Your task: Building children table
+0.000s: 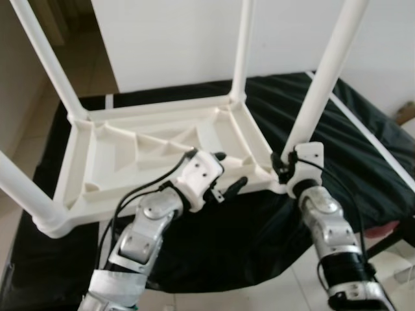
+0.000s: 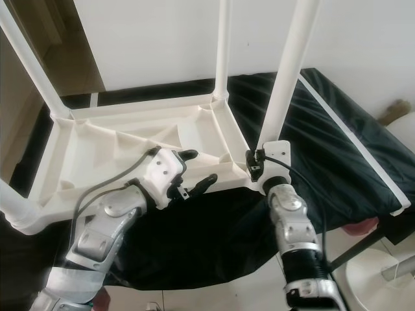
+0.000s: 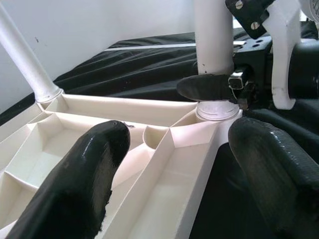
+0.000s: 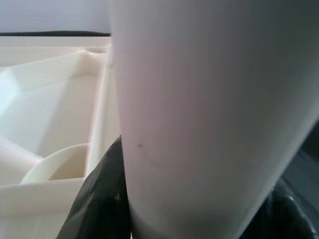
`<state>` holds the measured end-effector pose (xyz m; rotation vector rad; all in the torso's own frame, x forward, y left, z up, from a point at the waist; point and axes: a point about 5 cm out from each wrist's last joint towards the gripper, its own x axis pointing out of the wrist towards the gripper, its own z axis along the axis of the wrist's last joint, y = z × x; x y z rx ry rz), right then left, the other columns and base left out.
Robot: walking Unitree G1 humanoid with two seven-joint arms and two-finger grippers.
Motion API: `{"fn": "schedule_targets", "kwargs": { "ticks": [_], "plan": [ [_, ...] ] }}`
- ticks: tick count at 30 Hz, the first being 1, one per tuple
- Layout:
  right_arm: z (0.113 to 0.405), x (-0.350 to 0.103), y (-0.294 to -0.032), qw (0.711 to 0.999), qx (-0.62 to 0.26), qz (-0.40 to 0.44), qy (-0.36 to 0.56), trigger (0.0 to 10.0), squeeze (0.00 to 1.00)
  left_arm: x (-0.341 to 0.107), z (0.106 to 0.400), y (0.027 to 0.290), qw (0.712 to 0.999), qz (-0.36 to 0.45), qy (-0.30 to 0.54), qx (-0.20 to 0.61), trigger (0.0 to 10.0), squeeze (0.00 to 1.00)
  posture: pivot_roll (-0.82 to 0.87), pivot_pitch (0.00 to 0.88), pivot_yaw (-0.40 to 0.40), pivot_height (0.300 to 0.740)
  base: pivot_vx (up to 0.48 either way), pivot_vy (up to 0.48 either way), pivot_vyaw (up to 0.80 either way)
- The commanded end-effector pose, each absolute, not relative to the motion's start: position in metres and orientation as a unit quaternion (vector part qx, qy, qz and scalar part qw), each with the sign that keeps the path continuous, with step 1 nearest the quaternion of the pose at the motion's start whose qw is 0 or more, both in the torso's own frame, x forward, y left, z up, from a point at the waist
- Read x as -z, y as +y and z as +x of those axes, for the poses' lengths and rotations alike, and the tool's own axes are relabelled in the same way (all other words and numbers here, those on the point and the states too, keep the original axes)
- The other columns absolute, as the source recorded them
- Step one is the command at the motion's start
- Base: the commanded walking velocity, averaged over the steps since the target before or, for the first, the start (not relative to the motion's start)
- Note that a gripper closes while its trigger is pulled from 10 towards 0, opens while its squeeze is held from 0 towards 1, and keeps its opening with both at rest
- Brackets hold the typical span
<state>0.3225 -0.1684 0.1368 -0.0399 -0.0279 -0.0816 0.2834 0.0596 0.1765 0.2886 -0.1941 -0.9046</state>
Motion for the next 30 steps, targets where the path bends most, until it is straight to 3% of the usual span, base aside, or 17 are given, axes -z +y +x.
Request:
{"fn": "schedule_targets", "kwargs": {
  "ticks": [1,5,8,18,19,26,30],
  "plan": [
    [0.311,-0.114,-0.178,0.993,0.111,-0.027,0.039,10.0,0.0,-0.177,0.281,0.058,0.89,0.141,-0.094,0.424,10.0,0.0,0.1,0.036,-0.005,0.74,0.0,0.0,0.0],
    [0.305,-0.109,-0.172,0.987,0.15,-0.019,0.045,10.0,0.0,-0.177,0.281,0.058,0.889,0.14,-0.094,0.425,10.0,0.0,0.09,0.036,-0.001,0.74,0.0,0.0,0.0],
    [0.298,-0.11,-0.148,0.982,0.182,0.013,0.048,10.0,0.0,-0.177,0.281,0.057,0.888,0.139,-0.093,0.429,10.0,0.0,0.08,0.039,0.003,0.74,0.0,0.0,0.0],
    [0.293,-0.118,-0.151,0.983,0.181,0.011,0.03,10.0,0.0,-0.175,0.277,0.055,0.889,0.131,-0.09,0.43,10.0,0.0,0.06,0.024,0.007,0.74,0.0,0.0,0.0],
    [0.293,-0.12,-0.149,0.985,0.173,0.015,0.021,10.0,1.0,-0.176,0.278,0.055,0.888,0.132,-0.09,0.431,10.0,0.0,0.06,0.024,0.007,0.74,0.0,0.0,0.0],
    [0.291,-0.13,-0.151,0.988,0.15,0.021,-0.009,10.0,1.0,-0.181,0.283,0.054,0.886,0.133,-0.095,0.433,10.0,0.0,0.05,0.032,0.019,0.74,0.0,0.0,0.0],
    [0.289,-0.135,-0.167,0.992,0.12,0.03,-0.027,10.0,1.0,-0.181,0.283,0.053,0.883,0.133,-0.094,0.44,10.0,0.0,0.03,0.034,0.033,0.74,0.0,0.0,0.0]
  ]
}}
